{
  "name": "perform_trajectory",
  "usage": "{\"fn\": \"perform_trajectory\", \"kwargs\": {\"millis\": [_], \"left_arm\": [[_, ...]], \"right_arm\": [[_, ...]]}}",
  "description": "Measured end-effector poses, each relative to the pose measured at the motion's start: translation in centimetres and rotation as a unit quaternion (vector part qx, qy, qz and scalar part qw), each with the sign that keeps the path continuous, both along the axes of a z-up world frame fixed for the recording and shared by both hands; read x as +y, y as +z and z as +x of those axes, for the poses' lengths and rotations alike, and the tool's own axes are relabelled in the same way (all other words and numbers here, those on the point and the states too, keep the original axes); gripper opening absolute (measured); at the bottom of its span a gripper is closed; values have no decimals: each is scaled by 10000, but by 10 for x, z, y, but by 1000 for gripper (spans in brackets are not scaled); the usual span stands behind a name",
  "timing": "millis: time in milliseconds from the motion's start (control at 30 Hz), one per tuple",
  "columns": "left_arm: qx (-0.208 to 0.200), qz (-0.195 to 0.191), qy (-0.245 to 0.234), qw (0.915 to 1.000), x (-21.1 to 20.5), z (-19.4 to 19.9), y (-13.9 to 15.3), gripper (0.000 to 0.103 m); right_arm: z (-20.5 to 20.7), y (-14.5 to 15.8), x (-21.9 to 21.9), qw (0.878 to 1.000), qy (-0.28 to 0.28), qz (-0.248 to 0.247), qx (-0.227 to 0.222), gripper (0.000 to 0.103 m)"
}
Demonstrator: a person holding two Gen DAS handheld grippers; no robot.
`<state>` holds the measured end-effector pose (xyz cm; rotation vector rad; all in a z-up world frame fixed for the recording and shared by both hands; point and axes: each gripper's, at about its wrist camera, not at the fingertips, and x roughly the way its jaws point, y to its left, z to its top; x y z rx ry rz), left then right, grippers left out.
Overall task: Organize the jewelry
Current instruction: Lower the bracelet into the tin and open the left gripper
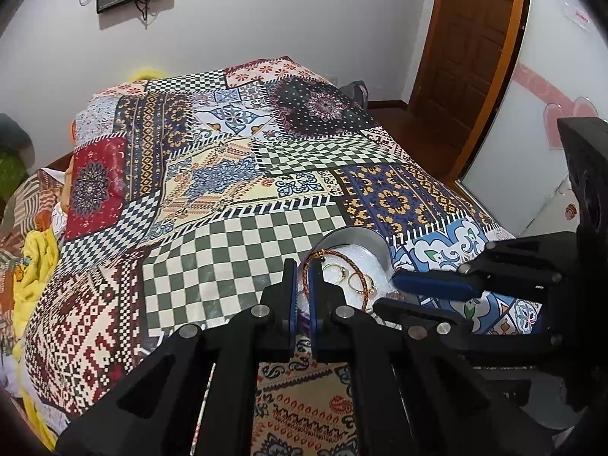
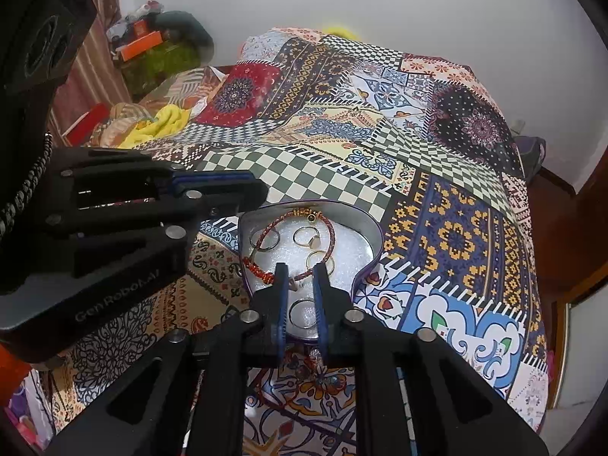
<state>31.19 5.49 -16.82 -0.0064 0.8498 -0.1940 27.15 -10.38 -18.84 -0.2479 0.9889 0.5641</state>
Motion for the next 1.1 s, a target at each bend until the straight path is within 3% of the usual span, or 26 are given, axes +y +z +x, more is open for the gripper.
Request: {"fn": "perform_trajectory", "kwargs": {"millis": [400, 600, 667, 733, 1100], "left_arm": [[-96, 126, 14, 9999, -3, -32, 20, 13], [-100, 123, 27, 9999, -8, -47, 25, 26], [-72, 97, 45, 9999, -9, -52, 25, 32], [-38, 67, 55, 10000, -11, -56, 25, 32], [458, 136, -268, 9985, -42, -67, -5, 33]], "right_arm": [[-16, 23, -11, 9996, -160, -71, -244, 18], [-28, 33, -24, 9992, -308, -42, -264, 20], [-31, 34, -28, 9990, -356, -40, -268, 31], [-36, 37, -34, 9985, -434, -29, -338, 38], [-49, 38, -71, 9957, -879, -91, -274, 38]]}}
